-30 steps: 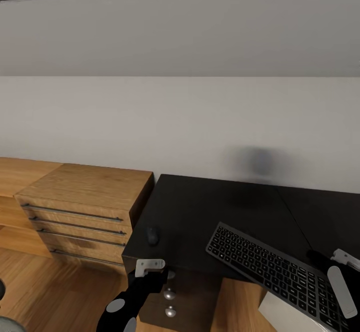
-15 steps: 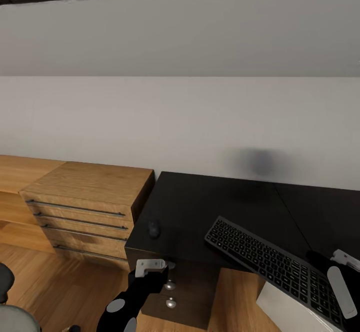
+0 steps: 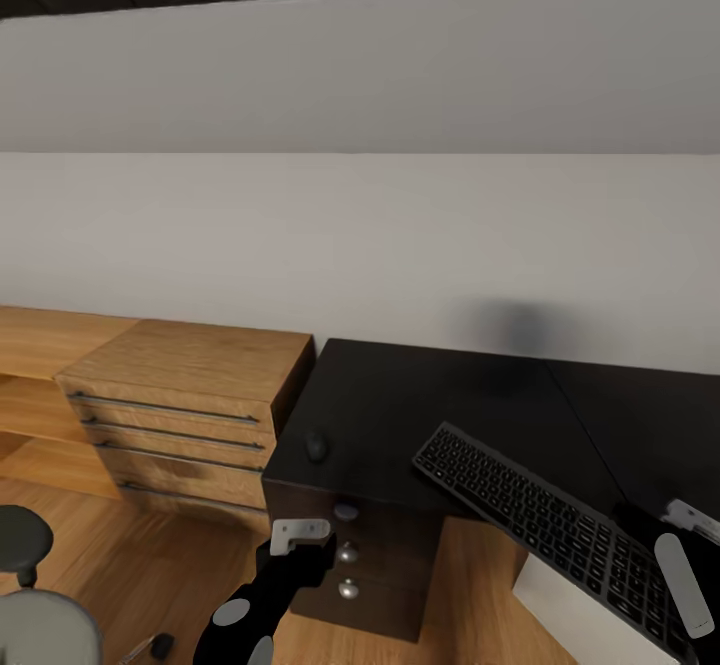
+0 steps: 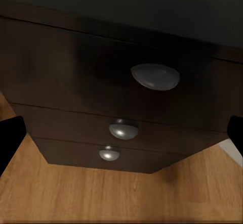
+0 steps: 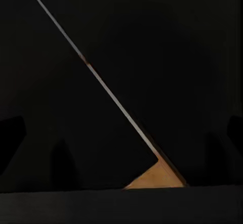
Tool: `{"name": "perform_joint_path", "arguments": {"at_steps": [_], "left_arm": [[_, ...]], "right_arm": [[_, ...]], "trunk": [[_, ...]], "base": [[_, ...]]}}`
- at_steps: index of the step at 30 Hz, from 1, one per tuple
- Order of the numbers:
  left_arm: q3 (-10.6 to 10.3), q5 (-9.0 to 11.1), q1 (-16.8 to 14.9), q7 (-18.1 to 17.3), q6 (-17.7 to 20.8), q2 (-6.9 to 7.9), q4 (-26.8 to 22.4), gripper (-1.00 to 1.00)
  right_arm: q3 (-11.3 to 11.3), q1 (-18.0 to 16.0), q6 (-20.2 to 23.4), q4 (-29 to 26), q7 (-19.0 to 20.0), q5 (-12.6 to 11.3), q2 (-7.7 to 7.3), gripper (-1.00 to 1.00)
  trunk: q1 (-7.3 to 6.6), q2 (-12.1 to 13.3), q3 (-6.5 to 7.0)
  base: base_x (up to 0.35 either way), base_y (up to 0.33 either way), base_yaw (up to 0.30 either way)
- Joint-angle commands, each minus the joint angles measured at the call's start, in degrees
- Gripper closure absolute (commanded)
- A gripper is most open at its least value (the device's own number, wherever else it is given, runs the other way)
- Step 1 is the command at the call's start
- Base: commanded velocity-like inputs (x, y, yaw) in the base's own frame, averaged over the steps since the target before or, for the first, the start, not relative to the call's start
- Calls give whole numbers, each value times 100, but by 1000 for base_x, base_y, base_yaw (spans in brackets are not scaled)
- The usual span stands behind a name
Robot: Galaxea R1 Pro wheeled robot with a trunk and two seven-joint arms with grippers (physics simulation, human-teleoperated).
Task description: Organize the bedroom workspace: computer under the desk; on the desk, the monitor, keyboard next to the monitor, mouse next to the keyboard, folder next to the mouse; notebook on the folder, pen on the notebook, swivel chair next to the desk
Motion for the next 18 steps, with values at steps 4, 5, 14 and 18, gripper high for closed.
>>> {"name": "perform_joint_path", "arguments": {"at_steps": [4, 5, 14, 18], "left_arm": [[-9, 61, -4, 56, 19, 2, -7, -100], [-9, 61, -4, 55, 19, 2, -7, -100], [-9, 54, -4, 42, 19, 1, -7, -100], [-11, 58, -4, 42, 19, -3, -7, -100]], "right_arm": [[3, -3, 16, -14, -47, -60, -1, -100], [3, -3, 16, -15, -47, -60, -1, -100], [3, -3, 11, -19, -47, -56, 6, -100], [3, -3, -3, -27, -45, -52, 7, -100]], "trunk": [[-1, -4, -6], [-1, -4, -6], [-1, -4, -6], [-1, -4, -6]], "base": [[-149, 124, 0], [-156, 118, 0], [-59, 22, 0], [-3, 1, 0]]}}
